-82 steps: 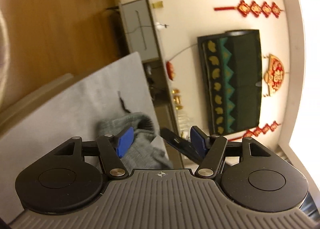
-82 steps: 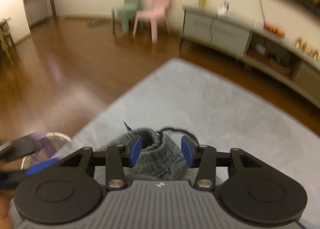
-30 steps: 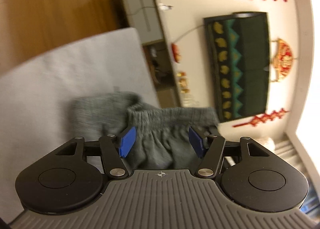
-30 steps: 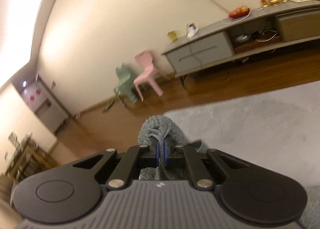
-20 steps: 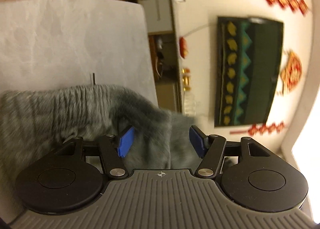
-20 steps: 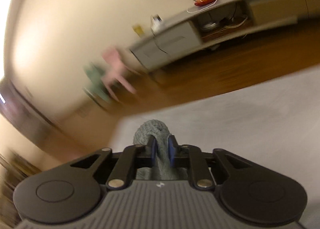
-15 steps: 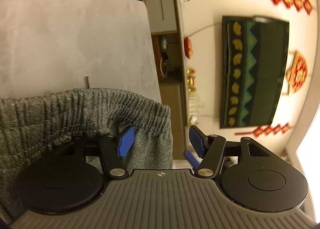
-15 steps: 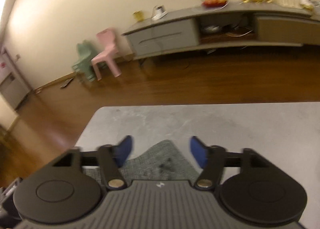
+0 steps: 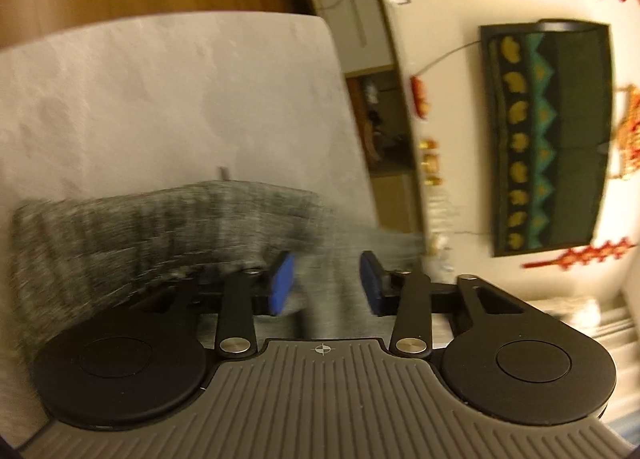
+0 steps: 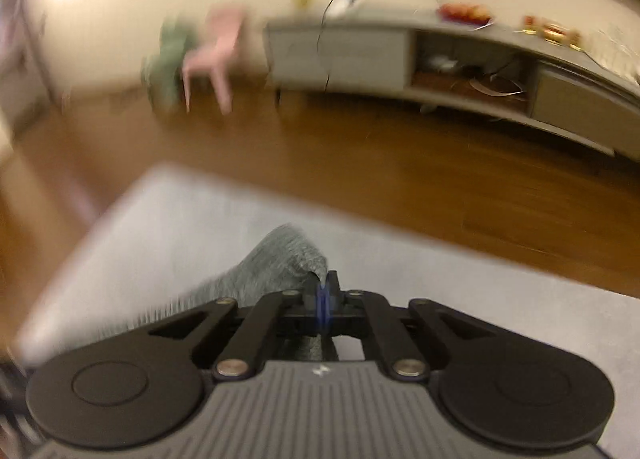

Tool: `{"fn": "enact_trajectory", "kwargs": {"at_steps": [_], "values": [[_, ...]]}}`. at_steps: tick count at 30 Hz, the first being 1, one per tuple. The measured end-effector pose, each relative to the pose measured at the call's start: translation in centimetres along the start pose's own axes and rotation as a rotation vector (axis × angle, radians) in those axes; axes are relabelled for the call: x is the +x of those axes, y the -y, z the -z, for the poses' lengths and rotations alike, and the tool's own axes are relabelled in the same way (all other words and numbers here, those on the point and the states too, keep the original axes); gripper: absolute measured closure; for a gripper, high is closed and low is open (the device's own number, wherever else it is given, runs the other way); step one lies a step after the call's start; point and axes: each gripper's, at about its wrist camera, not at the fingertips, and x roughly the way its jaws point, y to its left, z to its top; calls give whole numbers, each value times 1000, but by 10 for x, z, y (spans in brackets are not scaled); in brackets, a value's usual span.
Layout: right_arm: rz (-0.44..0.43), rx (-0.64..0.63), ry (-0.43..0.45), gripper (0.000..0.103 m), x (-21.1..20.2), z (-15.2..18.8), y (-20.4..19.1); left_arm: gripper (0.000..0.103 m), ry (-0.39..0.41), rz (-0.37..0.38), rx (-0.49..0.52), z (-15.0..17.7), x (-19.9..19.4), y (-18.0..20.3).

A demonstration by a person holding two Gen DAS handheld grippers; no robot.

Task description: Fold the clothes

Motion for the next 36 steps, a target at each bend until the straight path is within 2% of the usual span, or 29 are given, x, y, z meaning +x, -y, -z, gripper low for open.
{"fn": "enact_trajectory", "kwargs": {"at_steps": [2,4,5,6,10,12,13,15,18,20,22,25,29,32,34,36], "values": [[-23,13,34,102,-7,-7,-1,77,4,-28,8,3,0,3],[-34,-6,62,102,-14,-10,-9,71,4,-38,5,5,-3,6],[-59,2,73,102,-21,-8,-14,63,4,-26,1,5,-6,9],[-84,9,84,102,-27,-6,-18,59,3,2,-1,5,-10,12],[-127,-5,145,102,-61,6,-37,56,-26,148,14,6,-16,31],[-140,-12,179,102,-80,10,-46,53,-56,176,25,7,-4,35],[-146,-12,195,102,-89,12,-50,53,-71,175,11,6,6,32],[-167,-10,216,102,-108,17,-62,54,-74,179,-85,1,28,15],[-174,-50,227,102,-128,34,-87,54,-73,249,-155,-7,38,0],[-168,-79,236,102,-133,42,-104,53,-81,278,-114,-13,24,6],[-170,-107,241,102,-138,51,-124,52,-57,290,-67,-23,-6,7],[-202,-141,213,102,-131,66,-161,50,17,204,1,-37,-61,-8],[-240,-200,117,102,-102,99,-212,51,45,160,-37,-39,-116,-46],[-241,-259,36,102,-82,131,-243,50,47,189,-41,-35,-135,-54],[-233,-268,35,101,-86,142,-246,47,25,214,-26,-29,-135,-50],[-223,-270,44,101,-91,148,-248,44,11,199,4,-23,-127,-42]]}}
